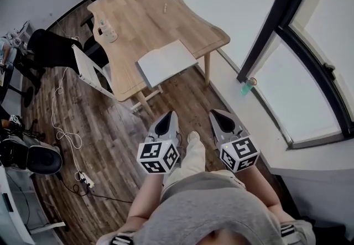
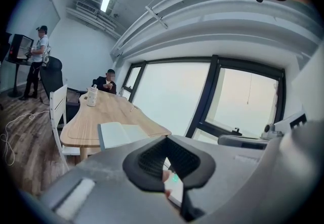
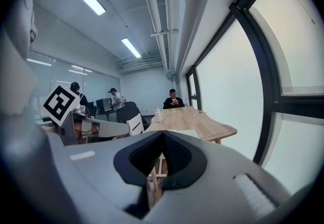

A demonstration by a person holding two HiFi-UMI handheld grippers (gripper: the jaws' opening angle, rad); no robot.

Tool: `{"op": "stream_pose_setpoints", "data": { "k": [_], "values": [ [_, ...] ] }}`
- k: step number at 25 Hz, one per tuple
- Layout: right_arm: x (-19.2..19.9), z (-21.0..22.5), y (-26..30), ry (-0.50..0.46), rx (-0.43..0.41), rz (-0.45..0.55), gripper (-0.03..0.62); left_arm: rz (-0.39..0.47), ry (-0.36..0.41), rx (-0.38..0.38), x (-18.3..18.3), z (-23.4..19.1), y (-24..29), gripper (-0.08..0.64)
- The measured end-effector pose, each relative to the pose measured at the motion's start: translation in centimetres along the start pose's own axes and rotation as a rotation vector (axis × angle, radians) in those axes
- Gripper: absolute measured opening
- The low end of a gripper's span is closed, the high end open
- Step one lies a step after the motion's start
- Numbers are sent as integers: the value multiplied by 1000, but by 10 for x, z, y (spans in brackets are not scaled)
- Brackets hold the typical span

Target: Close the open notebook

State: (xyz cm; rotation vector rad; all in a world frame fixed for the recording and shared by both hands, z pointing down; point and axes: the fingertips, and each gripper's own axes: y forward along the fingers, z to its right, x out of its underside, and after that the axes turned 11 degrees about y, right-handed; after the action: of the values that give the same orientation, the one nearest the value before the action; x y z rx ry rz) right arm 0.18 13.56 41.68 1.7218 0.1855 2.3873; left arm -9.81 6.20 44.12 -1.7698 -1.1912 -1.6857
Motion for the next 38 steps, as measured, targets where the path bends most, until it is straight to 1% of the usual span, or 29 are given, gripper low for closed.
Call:
{"op": "stream_pose_setpoints", "data": {
  "k": [13,22,31,38],
  "values": [
    [-47,53,93,-24,-24,-35,2,-4,10,5,-38,-39,99,2],
    [-74,88,147,-39,-38,-47,2,-8,-7,10,-55,-65,160,2],
    [-90,107,194,-46,-63,-56,2,-13,-26,-49,-61,-99,195,2],
    [-89,99,220,-39,-117,-68,2,-16,-37,-117,-54,-119,196,2]
  ]
}}
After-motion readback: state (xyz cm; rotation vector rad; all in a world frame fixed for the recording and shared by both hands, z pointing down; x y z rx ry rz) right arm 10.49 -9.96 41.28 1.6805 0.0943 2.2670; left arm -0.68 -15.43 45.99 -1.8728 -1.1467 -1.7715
